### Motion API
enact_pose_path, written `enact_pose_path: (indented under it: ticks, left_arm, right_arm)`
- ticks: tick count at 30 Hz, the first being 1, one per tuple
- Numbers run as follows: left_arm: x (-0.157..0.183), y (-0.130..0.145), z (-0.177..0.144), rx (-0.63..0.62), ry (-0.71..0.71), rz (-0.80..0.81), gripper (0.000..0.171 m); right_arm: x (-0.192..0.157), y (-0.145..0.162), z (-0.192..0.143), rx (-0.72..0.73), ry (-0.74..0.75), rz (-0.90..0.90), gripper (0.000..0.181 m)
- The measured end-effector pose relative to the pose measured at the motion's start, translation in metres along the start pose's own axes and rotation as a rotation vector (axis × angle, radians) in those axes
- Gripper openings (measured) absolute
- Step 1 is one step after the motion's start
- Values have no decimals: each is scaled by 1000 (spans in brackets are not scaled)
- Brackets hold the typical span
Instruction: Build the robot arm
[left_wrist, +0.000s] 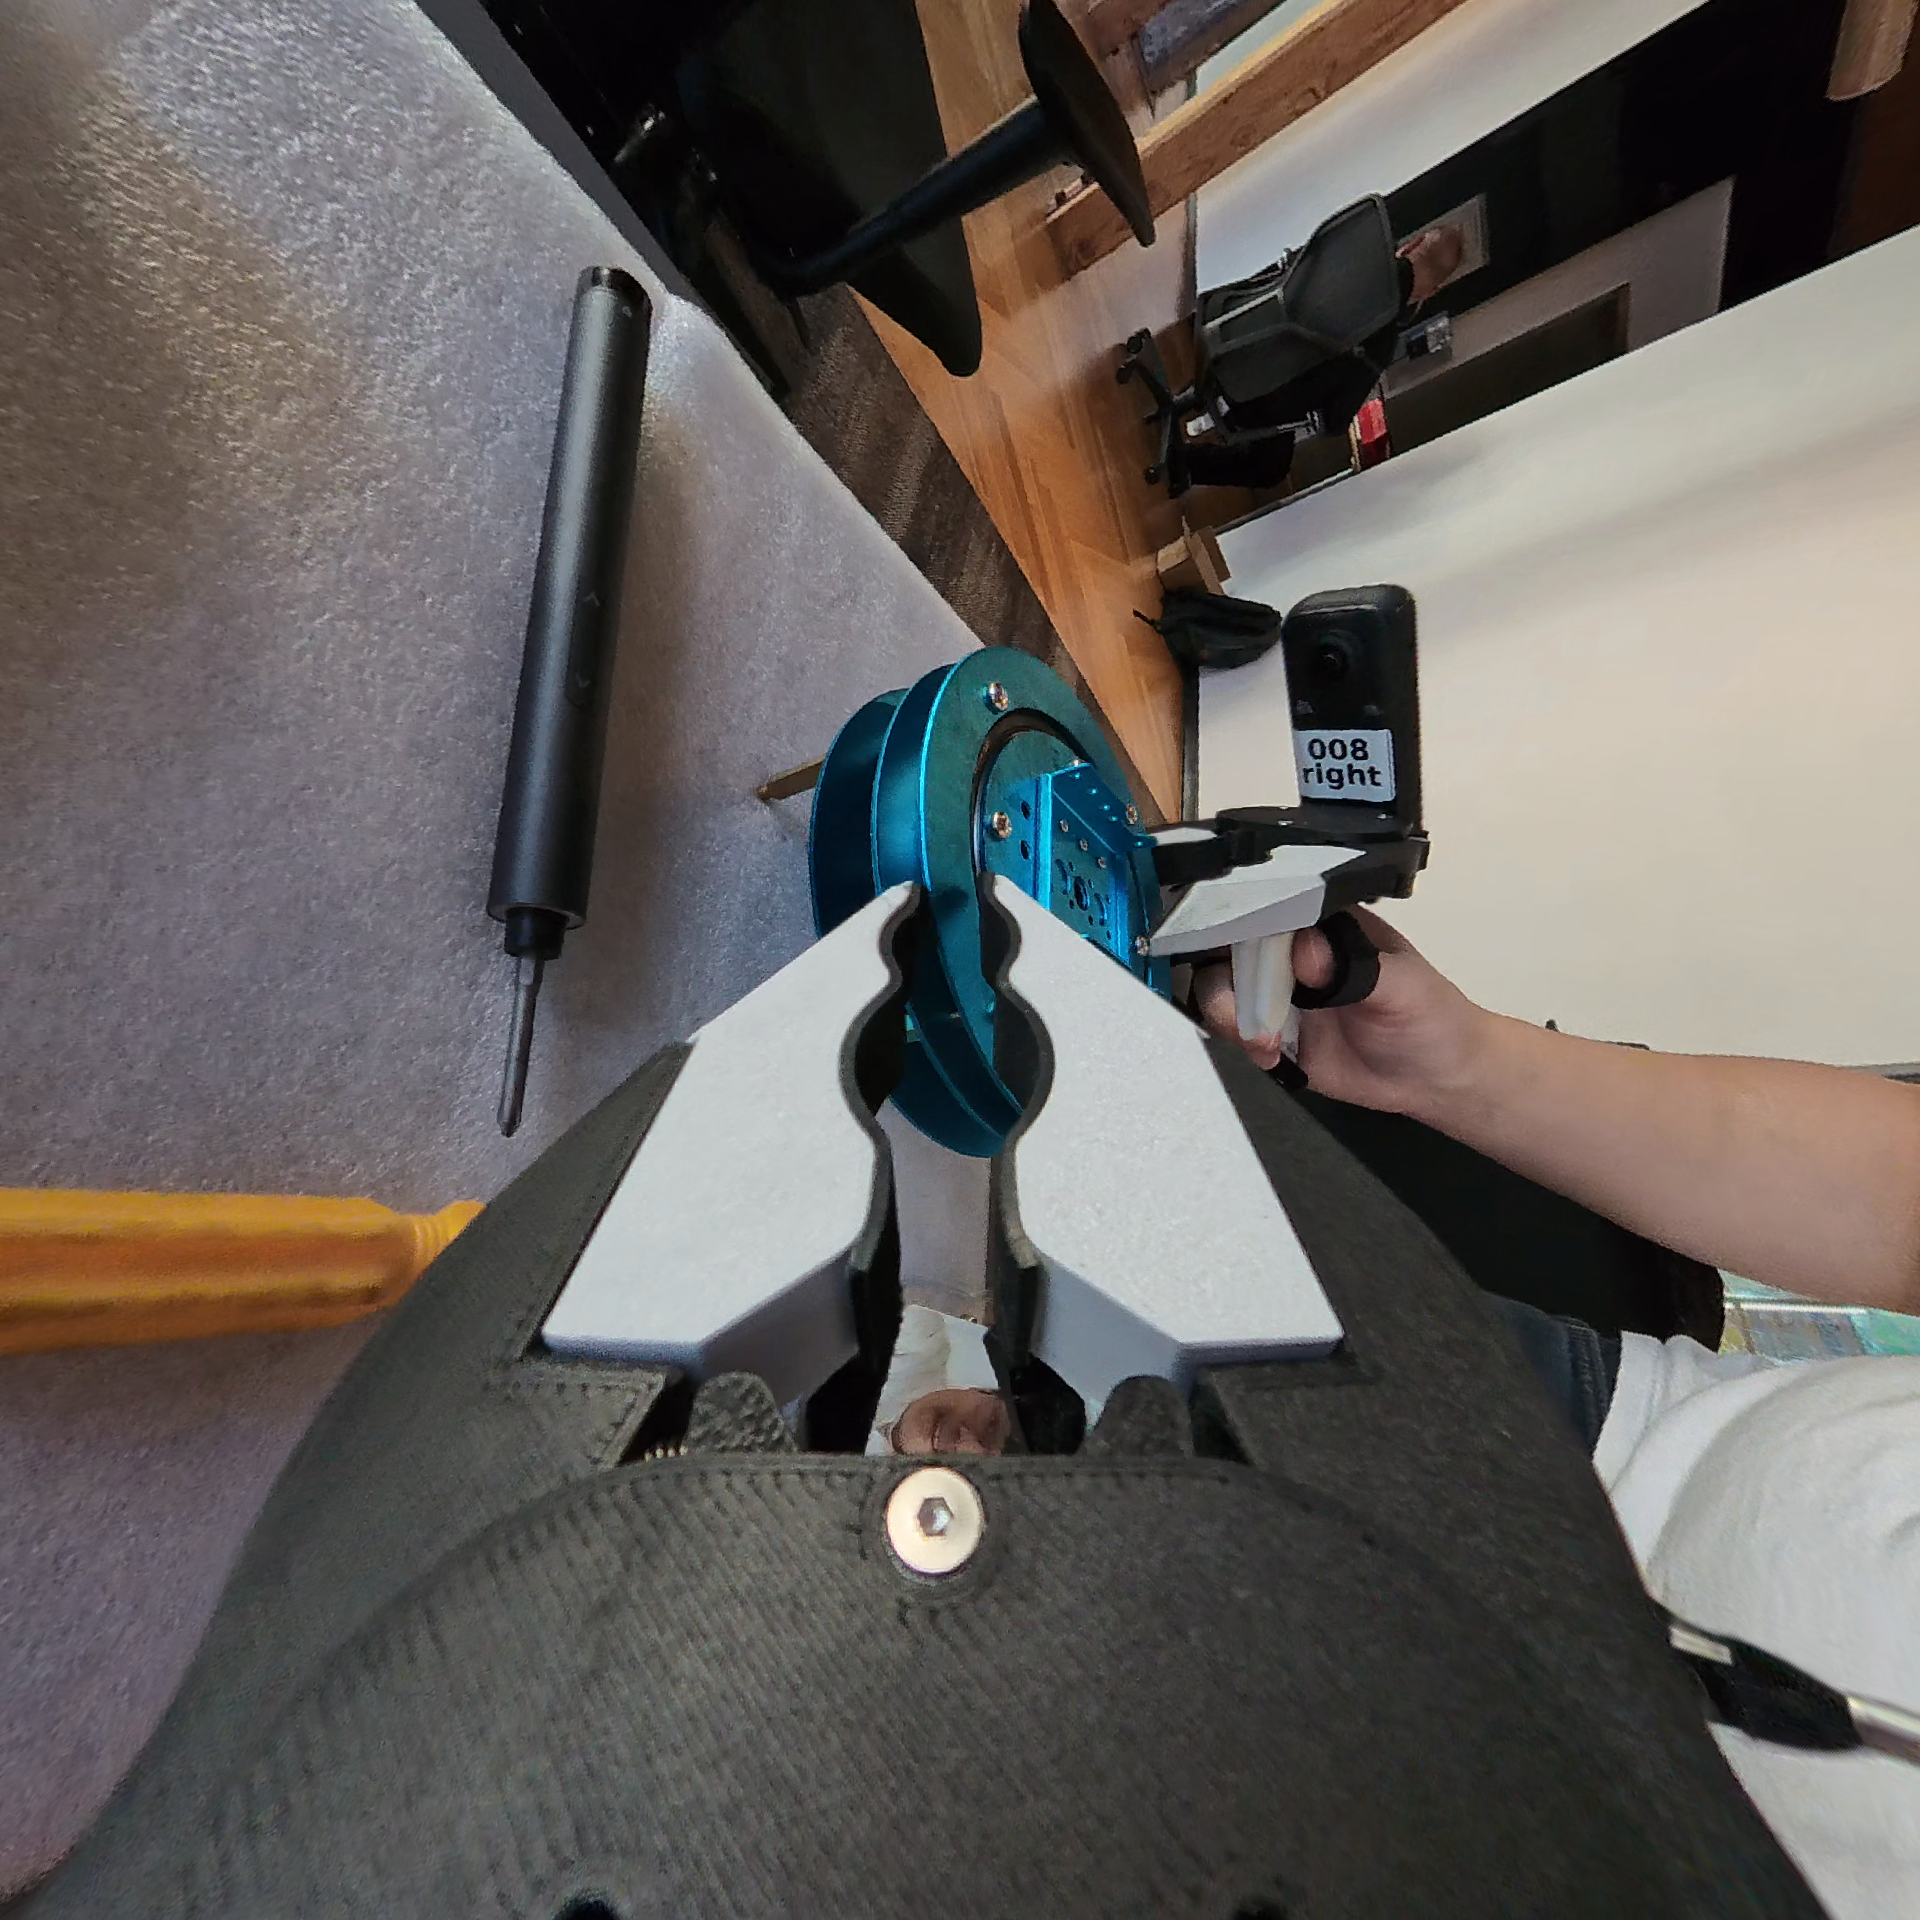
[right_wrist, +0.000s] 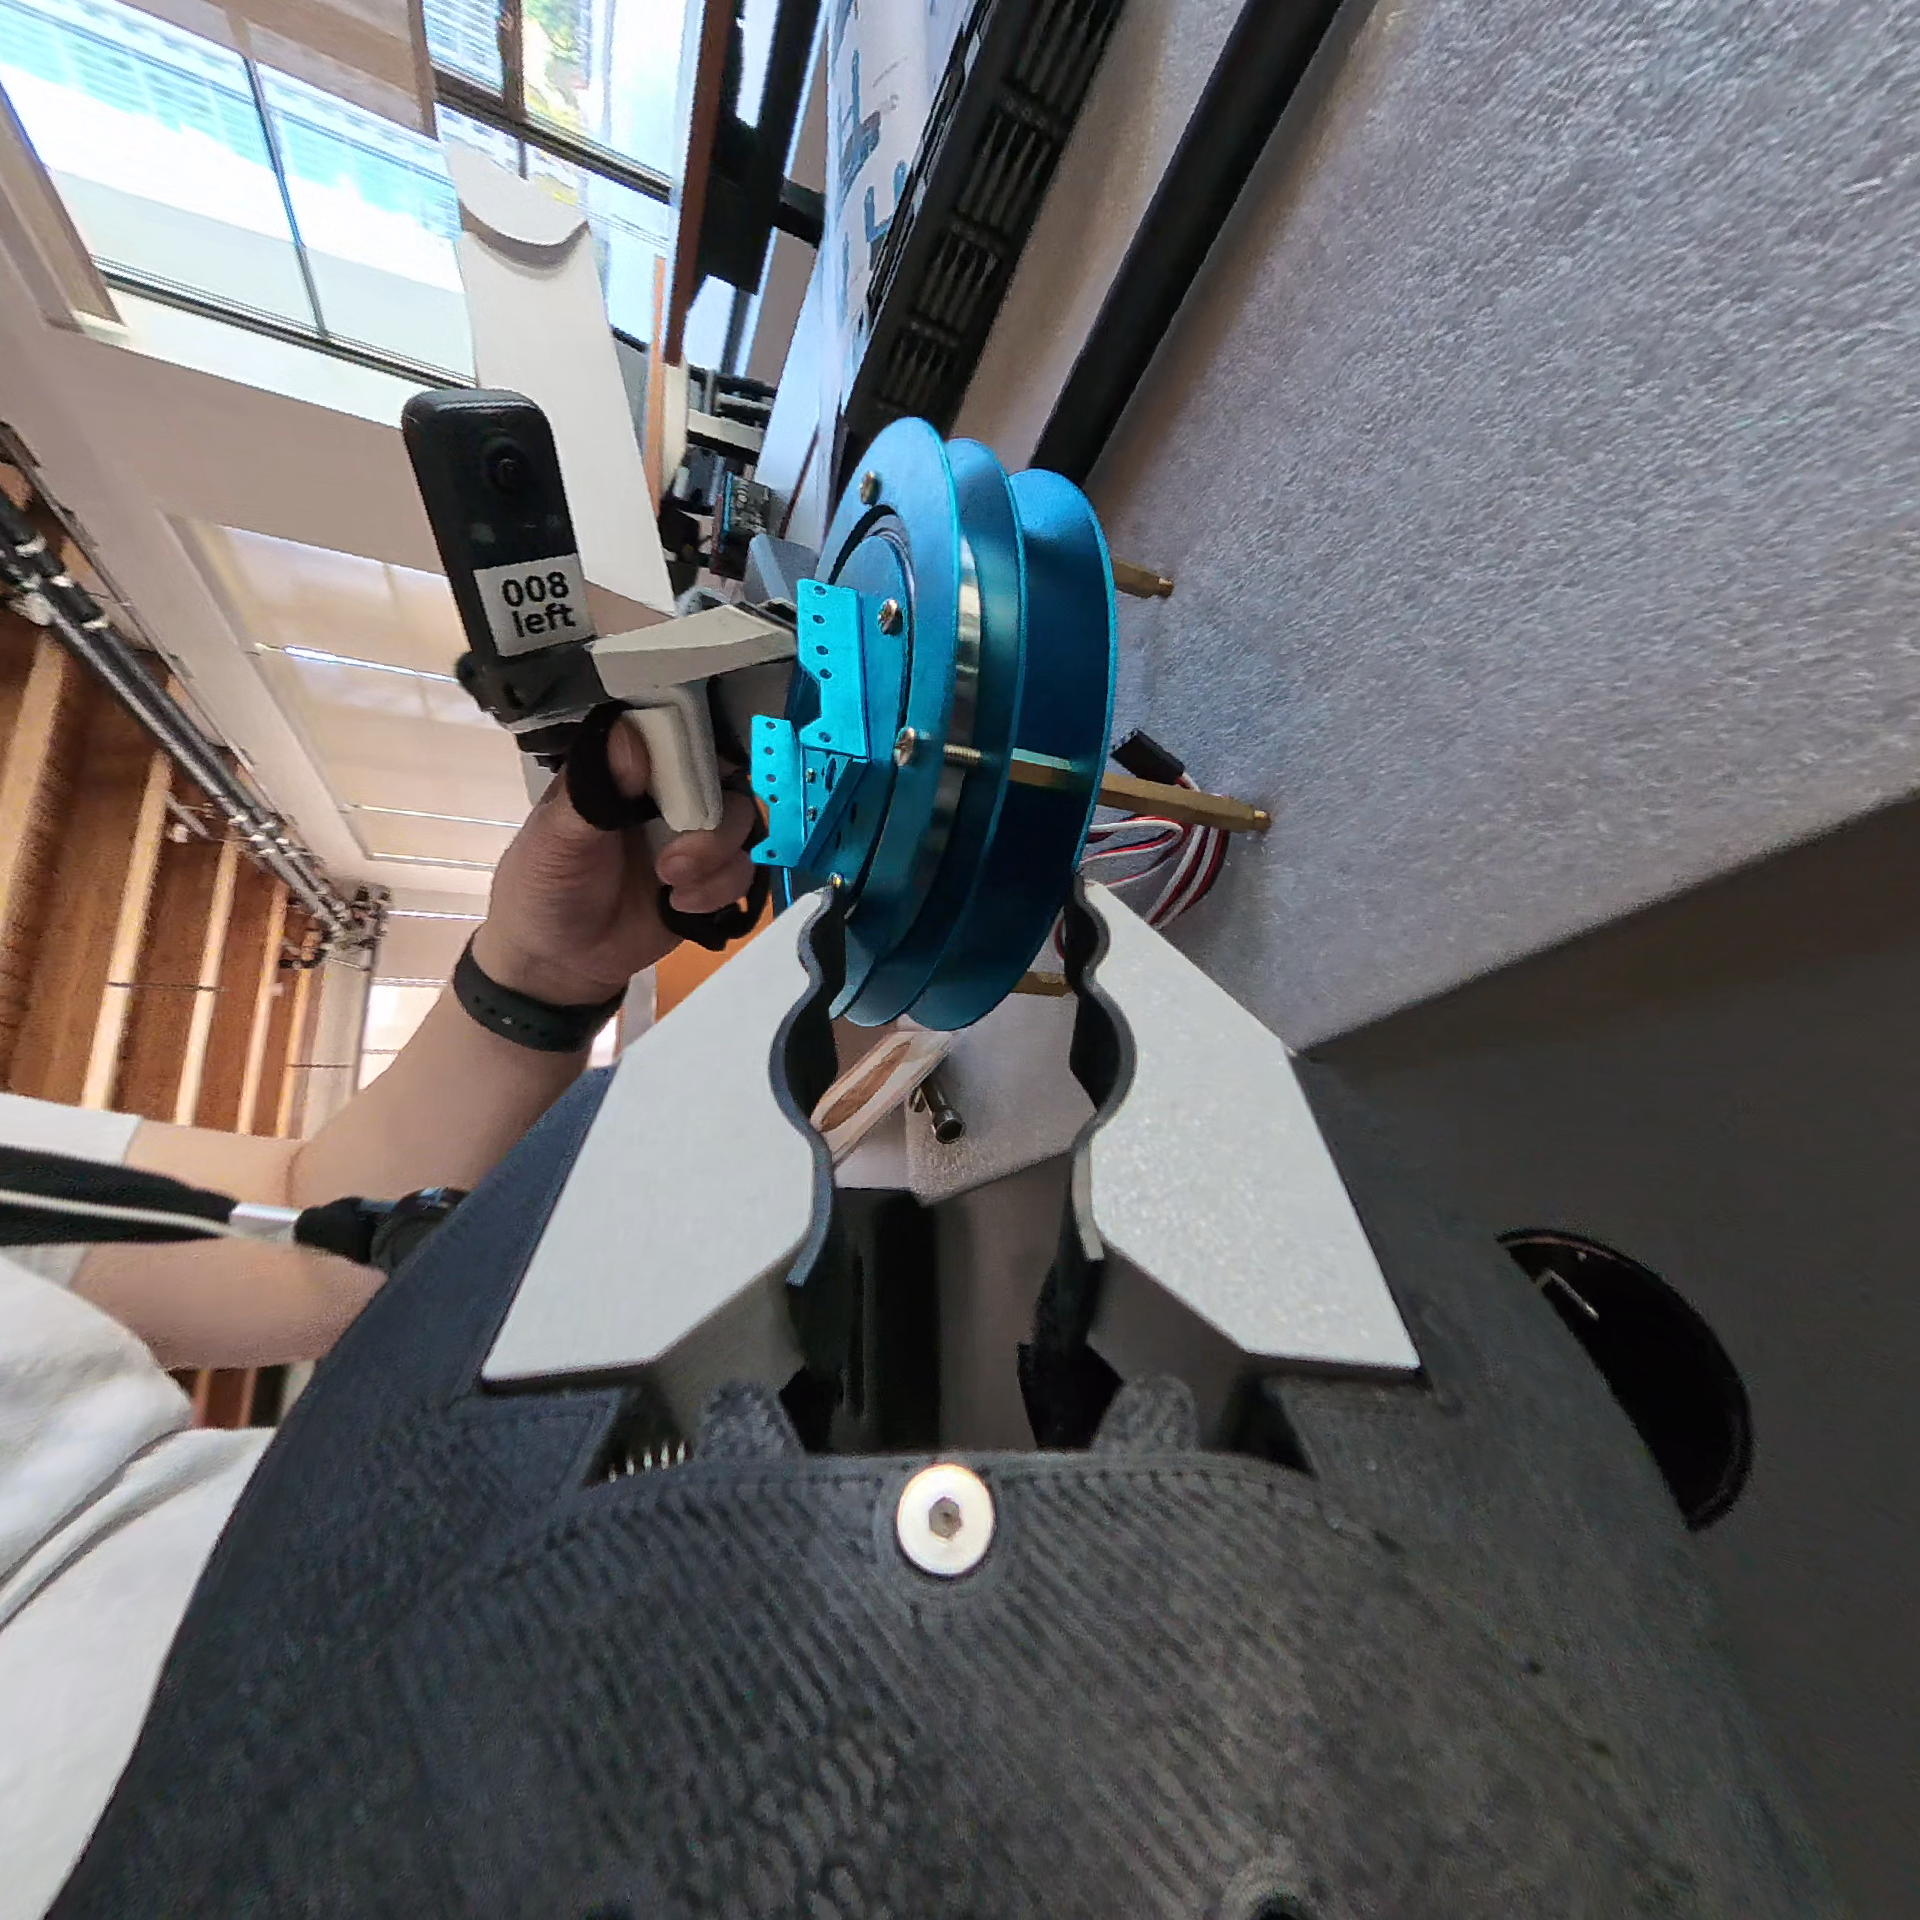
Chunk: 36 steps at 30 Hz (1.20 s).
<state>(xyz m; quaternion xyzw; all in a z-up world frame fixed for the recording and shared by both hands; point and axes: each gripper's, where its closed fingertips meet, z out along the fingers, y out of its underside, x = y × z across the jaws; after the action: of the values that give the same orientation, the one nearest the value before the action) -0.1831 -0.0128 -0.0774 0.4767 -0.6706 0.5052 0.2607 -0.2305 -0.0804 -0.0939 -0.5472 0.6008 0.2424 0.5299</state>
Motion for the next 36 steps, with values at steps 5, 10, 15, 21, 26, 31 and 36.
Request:
enact_pose_path:
  ticks: [5, 10, 15, 21, 26, 31, 36]
  left_arm:
    - [-1, 0, -1, -9, 50, -30, 4]
    - [-1, 0, 0, -20, 82, -36, 4]
    - [-1, 0, -1, -16, 118, -61, 3]
    - [-1, 0, -1, -36, 128, -77, 3]
    - [-1, 0, -1, -61, 118, -61, 3]
    - [-1, 0, -1, -78, 138, -67, 3]
    - [-1, 0, -1, -94, 158, -75, 3]
  right_arm:
    - [-1, 1, 2, -33, -82, 108, 38]
    - [-1, 1, 1, -69, -92, 123, 37]
    - [0, 2, 1, -111, -103, 168, 36]
    - [0, 3, 0, -146, -100, 200, 36]
    - [0, 4, 1, -180, -106, 204, 36]
    - [0, 4, 1, -213, -102, 206, 36]
    - [-1, 4, 1, -232, -97, 202, 36]
